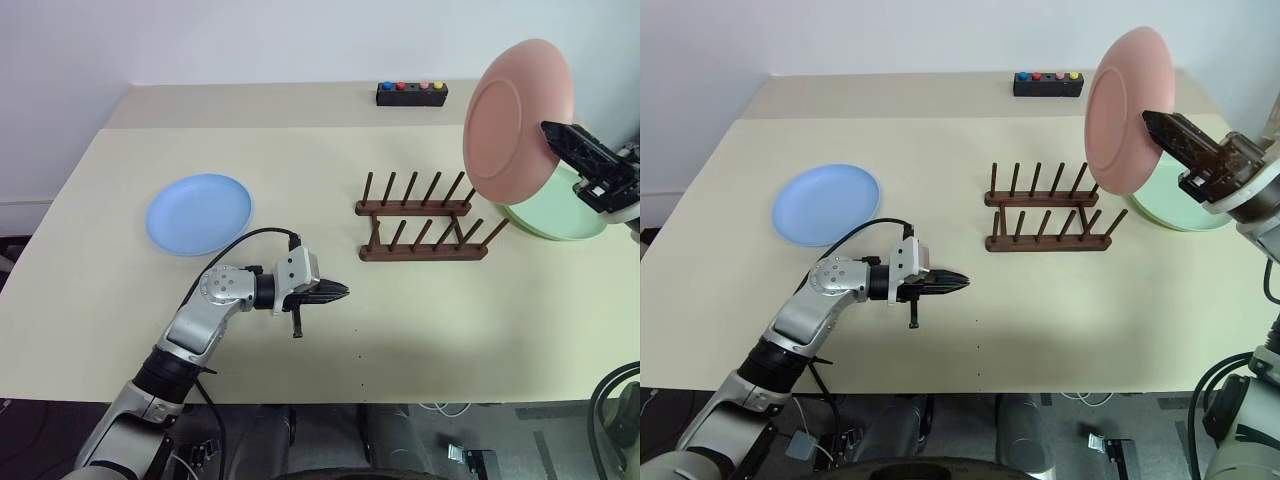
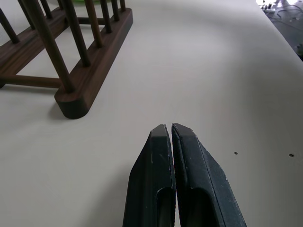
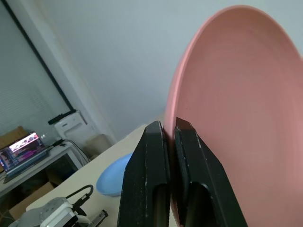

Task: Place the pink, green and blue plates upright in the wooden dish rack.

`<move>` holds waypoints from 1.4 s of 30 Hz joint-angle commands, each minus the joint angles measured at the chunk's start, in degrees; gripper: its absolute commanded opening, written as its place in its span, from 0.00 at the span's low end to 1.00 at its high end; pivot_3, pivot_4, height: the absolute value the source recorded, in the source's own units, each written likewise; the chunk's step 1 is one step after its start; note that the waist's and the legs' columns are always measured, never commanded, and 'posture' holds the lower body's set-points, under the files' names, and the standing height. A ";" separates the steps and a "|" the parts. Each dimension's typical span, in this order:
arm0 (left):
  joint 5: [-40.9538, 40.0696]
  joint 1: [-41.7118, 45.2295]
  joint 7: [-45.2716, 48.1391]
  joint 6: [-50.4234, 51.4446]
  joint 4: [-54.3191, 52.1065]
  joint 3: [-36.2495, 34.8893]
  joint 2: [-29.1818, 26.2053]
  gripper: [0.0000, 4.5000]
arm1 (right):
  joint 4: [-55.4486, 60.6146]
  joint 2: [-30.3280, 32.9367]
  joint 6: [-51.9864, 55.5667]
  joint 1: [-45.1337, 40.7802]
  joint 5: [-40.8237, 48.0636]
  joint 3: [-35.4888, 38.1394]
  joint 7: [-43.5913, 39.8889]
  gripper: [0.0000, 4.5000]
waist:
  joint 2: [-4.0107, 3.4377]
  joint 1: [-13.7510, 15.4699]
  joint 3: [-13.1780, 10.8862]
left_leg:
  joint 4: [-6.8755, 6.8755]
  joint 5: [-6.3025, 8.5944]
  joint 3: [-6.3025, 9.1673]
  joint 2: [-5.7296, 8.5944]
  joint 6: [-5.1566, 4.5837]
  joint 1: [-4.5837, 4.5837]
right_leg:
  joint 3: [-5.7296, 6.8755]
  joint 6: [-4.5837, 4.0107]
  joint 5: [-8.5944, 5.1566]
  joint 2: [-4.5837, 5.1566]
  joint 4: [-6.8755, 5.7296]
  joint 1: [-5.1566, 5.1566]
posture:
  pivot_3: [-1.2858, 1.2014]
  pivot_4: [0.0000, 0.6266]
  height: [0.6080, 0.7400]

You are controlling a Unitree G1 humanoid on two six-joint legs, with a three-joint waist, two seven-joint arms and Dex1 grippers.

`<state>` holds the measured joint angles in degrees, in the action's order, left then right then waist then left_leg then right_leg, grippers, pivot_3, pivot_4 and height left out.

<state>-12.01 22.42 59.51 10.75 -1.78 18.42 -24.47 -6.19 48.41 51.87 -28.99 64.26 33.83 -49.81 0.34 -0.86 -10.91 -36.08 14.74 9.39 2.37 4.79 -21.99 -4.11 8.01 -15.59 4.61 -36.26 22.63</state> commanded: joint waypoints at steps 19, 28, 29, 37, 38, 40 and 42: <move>-0.67 0.12 0.00 -0.21 -2.13 -1.10 -0.07 0.02 | -1.65 0.26 -0.64 3.38 -0.85 2.61 -0.59 0.00 | -0.01 0.00 0.00 | -0.05 0.00 0.00 0.01 0.00 -0.15 | 0.00 0.01 0.00 0.00 -0.05 0.13 | 0.52 0.24 1.00; -0.50 0.09 0.06 -0.30 -2.17 -0.99 -0.16 0.02 | -2.24 -0.34 -0.65 5.17 -0.89 2.51 -0.20 0.00 | -0.01 0.01 0.00 | -0.05 0.00 0.00 0.01 0.00 -0.15 | 0.00 0.01 0.00 0.00 -0.05 0.13 | 0.52 0.24 1.00; -0.48 0.06 0.07 -0.29 -2.17 -0.97 -0.18 0.02 | -2.20 -0.36 -0.67 5.25 -0.87 2.50 -0.14 0.00 | -0.01 0.02 0.00 | -0.06 0.00 0.00 0.01 0.00 -0.15 | 0.00 0.00 0.00 0.00 -0.05 0.13 | 0.52 0.24 1.00; -0.38 0.02 0.10 -0.35 -2.11 -0.89 -0.22 0.02 | -2.24 -0.40 -0.88 5.37 -1.20 2.38 0.36 0.32 | -0.01 0.00 0.00 | -0.06 0.00 0.00 0.01 0.00 -0.15 | 0.00 0.01 0.00 0.00 -0.06 0.13 | 0.52 0.24 1.00; -0.35 0.02 0.11 -0.39 -2.07 -0.87 -0.22 0.02 | -2.22 -0.42 -1.03 5.35 -1.33 2.42 0.56 0.43 | -0.01 0.01 0.00 | -0.06 0.00 0.00 0.01 0.00 -0.15 | 0.00 0.01 0.00 0.00 -0.06 0.13 | 0.52 0.24 1.00; -0.36 0.01 0.14 -0.37 -2.04 -0.86 -0.23 0.02 | -2.17 -0.48 -1.19 5.37 -1.49 2.60 0.94 0.66 | -0.01 0.01 0.00 | -0.06 0.00 0.00 0.01 0.00 -0.15 | 0.00 0.01 0.00 0.00 -0.06 0.13 | 0.52 0.24 1.00; -0.40 -0.05 0.13 -0.24 -2.20 -0.85 -0.24 0.02 | -2.02 -0.52 -1.11 5.47 -1.43 2.79 1.04 0.66 | -0.01 -0.02 0.00 | -0.06 0.00 0.00 0.01 0.00 -0.15 | 0.00 0.01 0.00 0.00 -0.06 0.13 | 0.52 0.24 1.00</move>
<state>-11.94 22.25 59.58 10.84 -2.39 18.36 -24.54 -9.07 47.73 51.80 -23.29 62.37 34.39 -48.75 0.33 -0.88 -10.90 -36.13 14.73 9.40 2.38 4.79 -22.14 -4.12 8.02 -15.58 4.61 -36.32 22.76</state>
